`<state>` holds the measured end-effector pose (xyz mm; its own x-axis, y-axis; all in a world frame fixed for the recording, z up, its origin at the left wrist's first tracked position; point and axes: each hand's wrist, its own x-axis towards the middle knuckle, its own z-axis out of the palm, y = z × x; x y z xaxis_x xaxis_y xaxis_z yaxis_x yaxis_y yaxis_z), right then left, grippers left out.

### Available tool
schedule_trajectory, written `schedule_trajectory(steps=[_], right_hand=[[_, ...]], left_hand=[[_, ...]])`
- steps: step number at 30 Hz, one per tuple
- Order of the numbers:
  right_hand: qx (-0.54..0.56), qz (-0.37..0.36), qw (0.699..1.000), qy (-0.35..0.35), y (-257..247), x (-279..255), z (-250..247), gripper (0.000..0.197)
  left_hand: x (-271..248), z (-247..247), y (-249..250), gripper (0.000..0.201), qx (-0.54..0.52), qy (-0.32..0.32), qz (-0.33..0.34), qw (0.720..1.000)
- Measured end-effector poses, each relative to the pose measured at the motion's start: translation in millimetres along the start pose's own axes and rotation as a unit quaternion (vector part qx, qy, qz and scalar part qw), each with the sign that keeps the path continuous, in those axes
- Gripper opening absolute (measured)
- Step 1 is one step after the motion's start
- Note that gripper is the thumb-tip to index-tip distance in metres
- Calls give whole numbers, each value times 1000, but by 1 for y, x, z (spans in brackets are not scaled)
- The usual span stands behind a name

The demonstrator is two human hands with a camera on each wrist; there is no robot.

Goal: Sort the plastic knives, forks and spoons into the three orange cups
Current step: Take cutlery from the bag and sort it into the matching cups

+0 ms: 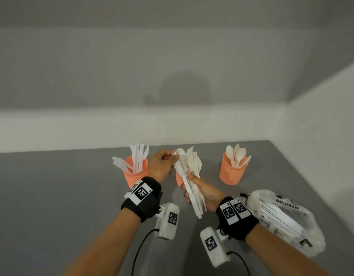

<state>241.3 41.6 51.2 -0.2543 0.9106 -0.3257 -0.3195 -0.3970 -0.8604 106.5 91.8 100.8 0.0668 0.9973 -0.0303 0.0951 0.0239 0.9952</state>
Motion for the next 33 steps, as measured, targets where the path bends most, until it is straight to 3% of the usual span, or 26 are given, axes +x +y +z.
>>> schedule_trajectory(steps=[4,7,9,13,15,17,18,20,23,25,29,31,33], right_hand=[[-43,-43,996,59,5,4,-1,26],[-66,-72,991,96,6,12,1,34],[-78,-92,987,106,5,16,4,42],[-105,-100,984,102,1,20,7,33],[-110,-97,983,106,1,22,5,42],[-94,-90,985,115,-1,22,2,26],[-88,-85,986,111,-2,22,1,16],[-78,-79,988,106,-6,19,1,20],[-79,-85,987,113,-8,22,-3,18],[-100,-88,983,124,-11,23,-6,20],[-112,-83,980,140,-14,25,-7,31],[-114,-79,979,151,-14,26,-7,33],[-111,-80,978,158,-14,25,-8,32]], left_hand=[[-5,0,-3,6,-12,43,-1,999],[-11,5,-9,22,-11,24,-40,999],[-17,10,-13,24,-3,12,-57,998],[-17,6,-20,18,-15,30,-54,998],[-12,-4,-17,10,-26,30,-42,998],[-3,-18,-10,17,-39,45,-10,998],[4,-28,-4,20,-48,67,10,997],[21,-53,8,24,-48,136,74,987],[46,-89,21,13,64,224,182,955],[58,-104,20,21,155,242,212,934],[70,-112,-7,58,303,181,217,910],[73,-113,-26,63,346,146,191,907],[75,-111,-41,56,388,124,151,901]])
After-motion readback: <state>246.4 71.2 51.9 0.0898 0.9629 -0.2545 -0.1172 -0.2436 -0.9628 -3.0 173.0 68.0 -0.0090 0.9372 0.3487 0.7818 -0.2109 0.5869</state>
